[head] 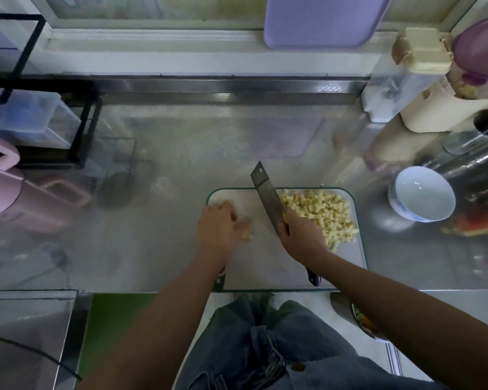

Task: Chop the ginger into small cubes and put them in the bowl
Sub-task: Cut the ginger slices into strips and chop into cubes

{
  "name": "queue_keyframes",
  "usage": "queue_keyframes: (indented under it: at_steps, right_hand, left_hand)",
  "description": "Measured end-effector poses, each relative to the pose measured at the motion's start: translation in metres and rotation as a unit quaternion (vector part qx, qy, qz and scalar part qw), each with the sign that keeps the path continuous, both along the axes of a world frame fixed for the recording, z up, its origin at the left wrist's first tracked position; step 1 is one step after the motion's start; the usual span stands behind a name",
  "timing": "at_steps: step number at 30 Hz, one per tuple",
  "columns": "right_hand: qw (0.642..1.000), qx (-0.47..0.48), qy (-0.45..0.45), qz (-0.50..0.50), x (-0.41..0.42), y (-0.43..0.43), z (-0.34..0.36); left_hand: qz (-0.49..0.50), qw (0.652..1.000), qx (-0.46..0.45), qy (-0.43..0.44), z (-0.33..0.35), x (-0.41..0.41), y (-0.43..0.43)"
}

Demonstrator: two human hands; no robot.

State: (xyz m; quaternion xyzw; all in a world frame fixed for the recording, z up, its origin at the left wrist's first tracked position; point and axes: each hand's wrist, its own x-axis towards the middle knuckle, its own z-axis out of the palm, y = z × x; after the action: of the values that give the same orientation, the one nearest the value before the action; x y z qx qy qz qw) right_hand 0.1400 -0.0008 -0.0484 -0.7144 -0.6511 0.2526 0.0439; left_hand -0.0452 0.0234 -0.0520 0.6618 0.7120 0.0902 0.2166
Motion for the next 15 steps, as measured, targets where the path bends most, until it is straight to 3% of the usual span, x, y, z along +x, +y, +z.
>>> queue_keyframes:
  at_steps: [3,9,15]
  right_hand:
    - [1.0,0.002,-0.003,0.0,-0.001,0.0,-0.001]
    - [1.0,-0.006,-0.017,-0.001,-0.006,-0.001,0.0]
    - [1.0,-0.001,-0.018,0.005,-0.004,-0.001,0.002]
  left_hand:
    - [0.025,0.999,0.037,0.016,-0.001,-0.009,0.011]
    - [0.029,0.999,-0.02,0.041,0.0,-0.008,0.028]
    - [0.046,0.998,-0.016,-0.038,0.004,-0.008,0.033]
